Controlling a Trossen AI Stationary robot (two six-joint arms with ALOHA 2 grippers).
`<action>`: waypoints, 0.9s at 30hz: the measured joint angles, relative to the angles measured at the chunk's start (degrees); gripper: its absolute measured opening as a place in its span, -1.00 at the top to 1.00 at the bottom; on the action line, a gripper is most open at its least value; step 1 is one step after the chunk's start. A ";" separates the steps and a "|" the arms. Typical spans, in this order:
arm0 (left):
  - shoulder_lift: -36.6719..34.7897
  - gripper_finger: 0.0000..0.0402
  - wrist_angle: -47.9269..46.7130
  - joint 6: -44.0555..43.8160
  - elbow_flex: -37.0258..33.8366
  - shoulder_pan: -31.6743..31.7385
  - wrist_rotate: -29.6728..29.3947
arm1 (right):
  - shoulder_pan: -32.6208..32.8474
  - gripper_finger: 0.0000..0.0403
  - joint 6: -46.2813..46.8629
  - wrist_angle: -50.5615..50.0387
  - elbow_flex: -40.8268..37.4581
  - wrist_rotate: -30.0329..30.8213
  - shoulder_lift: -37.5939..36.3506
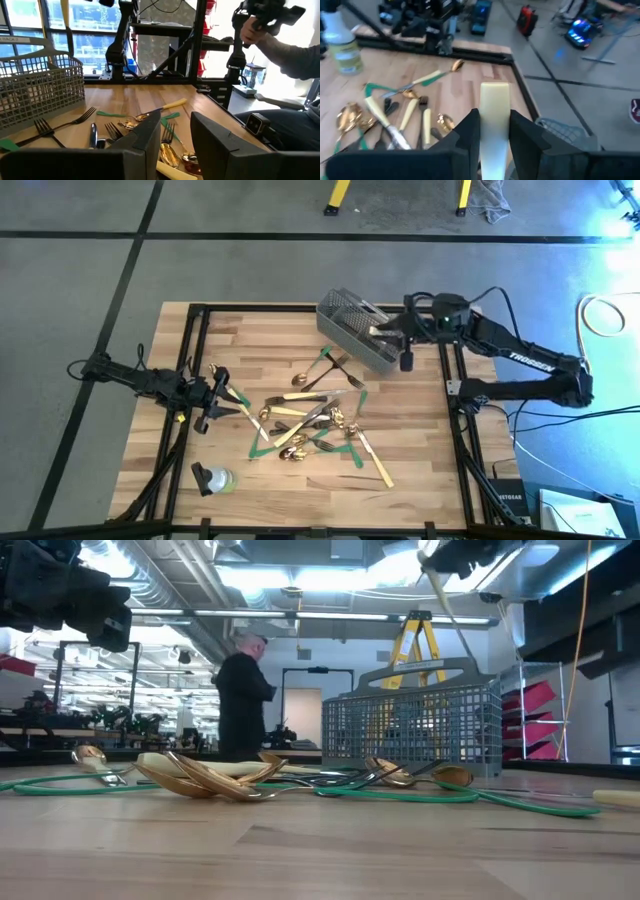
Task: Sort silverware
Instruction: Put the yellow knife into the gray organizer
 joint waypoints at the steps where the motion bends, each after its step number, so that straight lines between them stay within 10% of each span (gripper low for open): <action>1: 0.00 0.54 0.00 0.05 0.01 -0.01 0.00 | -0.71 0.66 0.53 2.06 -1.97 -0.06 -1.06; 27: 0.01 0.54 0.00 0.31 0.01 0.00 0.00 | -1.82 0.66 7.64 24.01 -25.27 13.33 -6.39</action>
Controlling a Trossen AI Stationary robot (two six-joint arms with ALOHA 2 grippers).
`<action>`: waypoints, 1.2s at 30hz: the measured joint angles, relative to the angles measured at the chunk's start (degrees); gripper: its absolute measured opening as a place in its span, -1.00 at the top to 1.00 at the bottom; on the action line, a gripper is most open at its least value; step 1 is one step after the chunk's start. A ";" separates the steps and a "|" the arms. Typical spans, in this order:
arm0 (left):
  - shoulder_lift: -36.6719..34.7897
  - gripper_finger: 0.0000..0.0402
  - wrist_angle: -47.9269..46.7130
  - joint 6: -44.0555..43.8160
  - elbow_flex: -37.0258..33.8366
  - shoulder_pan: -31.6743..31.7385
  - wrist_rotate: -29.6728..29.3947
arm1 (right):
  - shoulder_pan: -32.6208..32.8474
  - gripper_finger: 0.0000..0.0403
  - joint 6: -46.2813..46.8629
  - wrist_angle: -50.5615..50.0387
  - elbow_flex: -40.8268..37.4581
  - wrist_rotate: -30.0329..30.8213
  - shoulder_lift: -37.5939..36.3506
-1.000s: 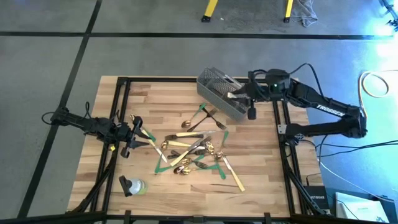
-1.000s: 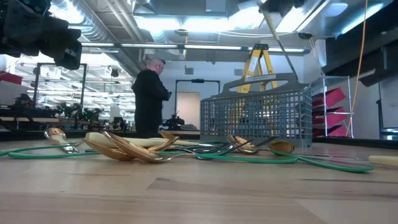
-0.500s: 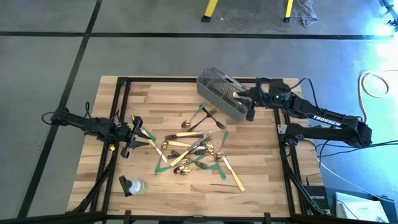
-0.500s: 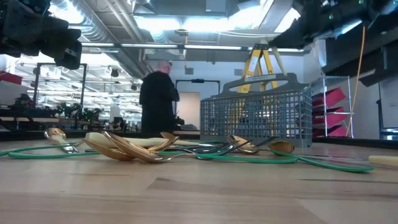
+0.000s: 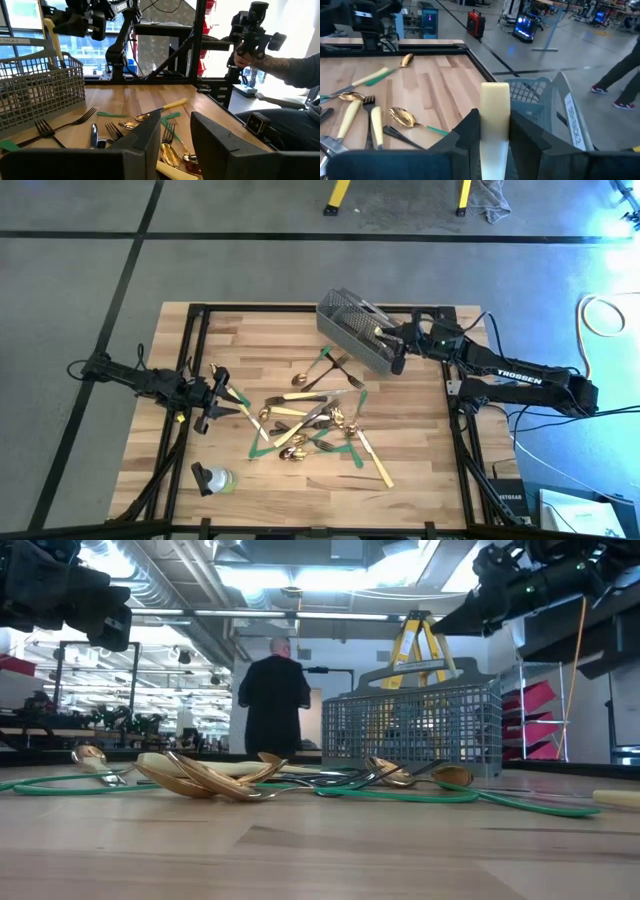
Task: Sort silverware
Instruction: Put the yellow knife into the gray organizer
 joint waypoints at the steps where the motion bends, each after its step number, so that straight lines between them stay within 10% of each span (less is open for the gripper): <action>1: -0.02 0.54 0.00 0.00 0.00 -0.02 0.00 | 0.01 0.65 0.57 0.04 0.00 0.98 0.01; 20: 0.00 0.54 -0.02 -0.02 0.00 -0.02 0.00 | 2.13 0.25 2.78 -6.13 10.52 -2.28 -1.49; 29: 0.00 0.54 0.00 0.83 0.00 -0.02 -0.18 | 23.29 0.25 2.90 -26.27 20.80 7.45 3.99; 36: -0.02 0.54 0.04 0.83 -0.01 -0.01 -0.23 | 41.46 0.25 23.64 -36.66 23.86 14.81 16.75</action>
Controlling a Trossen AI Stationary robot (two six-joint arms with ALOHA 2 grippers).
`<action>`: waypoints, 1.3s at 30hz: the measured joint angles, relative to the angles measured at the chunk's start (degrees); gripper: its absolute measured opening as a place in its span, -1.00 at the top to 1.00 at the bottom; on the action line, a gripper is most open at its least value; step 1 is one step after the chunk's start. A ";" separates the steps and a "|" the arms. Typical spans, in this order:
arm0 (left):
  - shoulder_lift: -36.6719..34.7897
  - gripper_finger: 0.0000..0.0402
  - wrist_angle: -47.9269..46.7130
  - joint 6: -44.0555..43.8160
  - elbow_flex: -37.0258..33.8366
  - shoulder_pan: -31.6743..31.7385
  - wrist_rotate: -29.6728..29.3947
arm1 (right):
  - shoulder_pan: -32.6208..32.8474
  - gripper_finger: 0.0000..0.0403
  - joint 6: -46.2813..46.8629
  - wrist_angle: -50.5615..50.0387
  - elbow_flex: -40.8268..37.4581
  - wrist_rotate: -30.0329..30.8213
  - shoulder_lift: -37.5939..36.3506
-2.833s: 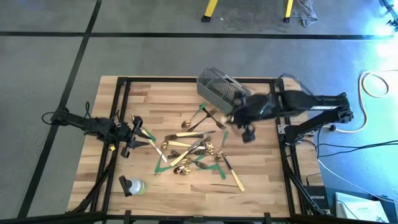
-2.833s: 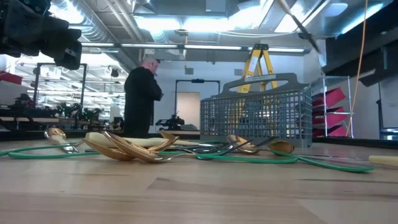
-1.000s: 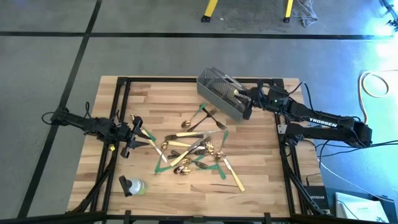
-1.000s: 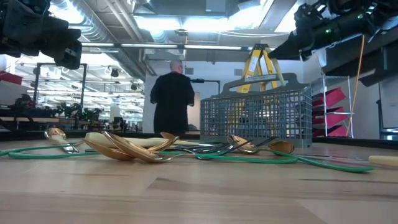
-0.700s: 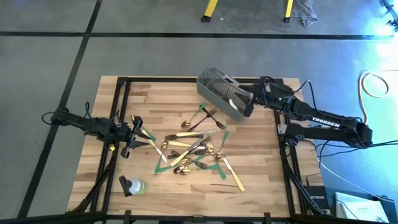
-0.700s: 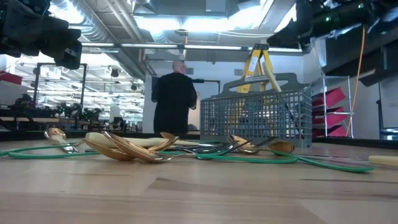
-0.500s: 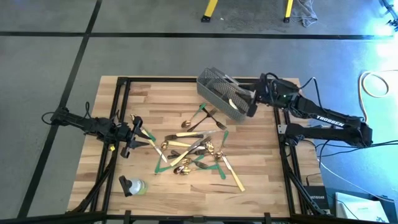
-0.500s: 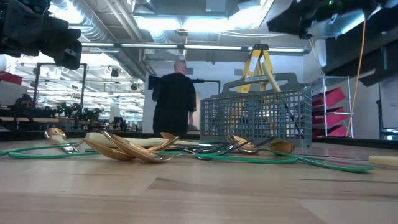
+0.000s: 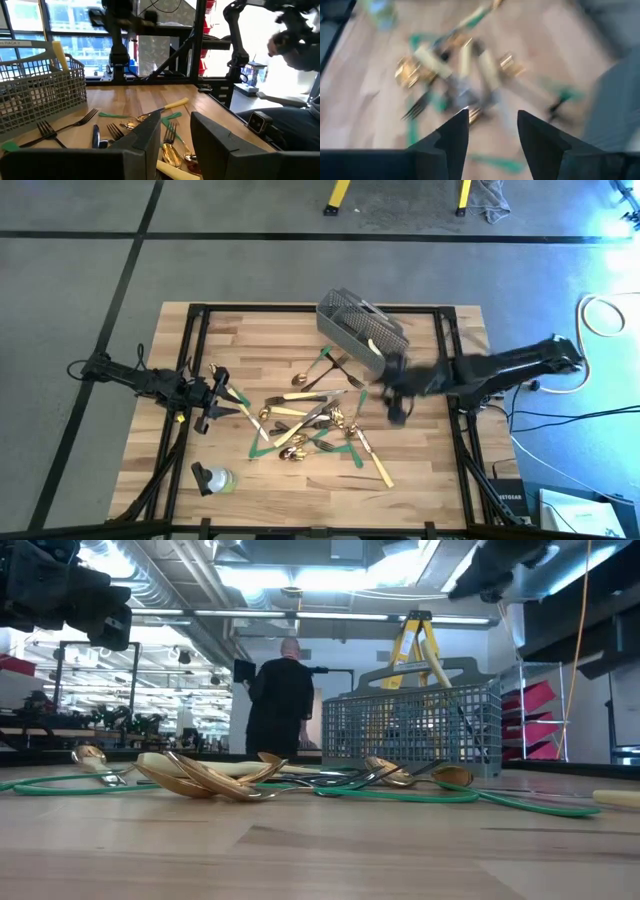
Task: Sort silverware
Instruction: Put the yellow knife into the gray organizer
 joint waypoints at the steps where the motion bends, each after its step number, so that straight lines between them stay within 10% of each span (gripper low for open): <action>1: 0.01 0.54 0.07 -0.01 0.00 -0.02 -0.03 | 2.82 0.25 3.39 -0.70 0.35 0.68 2.41; 15: -0.01 0.54 0.42 -1.50 -0.01 0.01 -0.07 | 24.52 0.25 58.00 -20.32 11.01 -9.27 26.66; 39: -0.01 0.54 0.03 -1.55 0.00 -0.02 -0.01 | 24.49 0.25 68.33 -13.24 16.57 -10.60 46.25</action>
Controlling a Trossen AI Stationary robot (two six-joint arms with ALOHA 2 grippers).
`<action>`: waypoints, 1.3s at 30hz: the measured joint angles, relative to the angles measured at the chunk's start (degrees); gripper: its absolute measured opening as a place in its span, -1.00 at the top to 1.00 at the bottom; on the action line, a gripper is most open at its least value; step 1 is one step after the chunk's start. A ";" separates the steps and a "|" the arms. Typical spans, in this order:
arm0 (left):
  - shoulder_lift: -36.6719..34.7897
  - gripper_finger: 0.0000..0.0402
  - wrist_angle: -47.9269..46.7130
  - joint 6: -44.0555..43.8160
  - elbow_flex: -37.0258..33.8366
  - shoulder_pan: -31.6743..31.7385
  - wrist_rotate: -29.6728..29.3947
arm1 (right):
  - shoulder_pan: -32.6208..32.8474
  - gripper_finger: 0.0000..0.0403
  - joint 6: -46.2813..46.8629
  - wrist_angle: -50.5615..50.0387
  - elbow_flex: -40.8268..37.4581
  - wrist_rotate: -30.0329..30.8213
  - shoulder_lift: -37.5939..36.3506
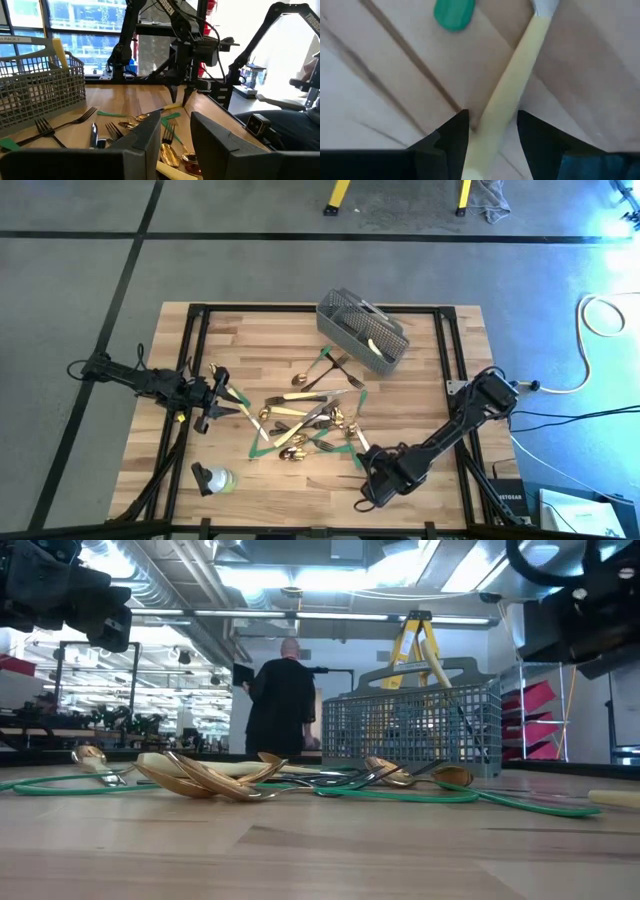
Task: Sort silverware
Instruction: Put the yellow knife into the gray organizer
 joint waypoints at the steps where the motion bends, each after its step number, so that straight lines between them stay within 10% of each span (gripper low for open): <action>1: 0.00 0.54 0.00 0.02 0.00 0.00 0.01 | -0.34 0.25 -0.13 -0.33 0.00 0.09 0.00; 39: 0.00 0.54 -0.02 0.00 -0.02 0.00 0.03 | -3.41 0.76 -13.70 -4.66 -3.27 -2.22 -1.48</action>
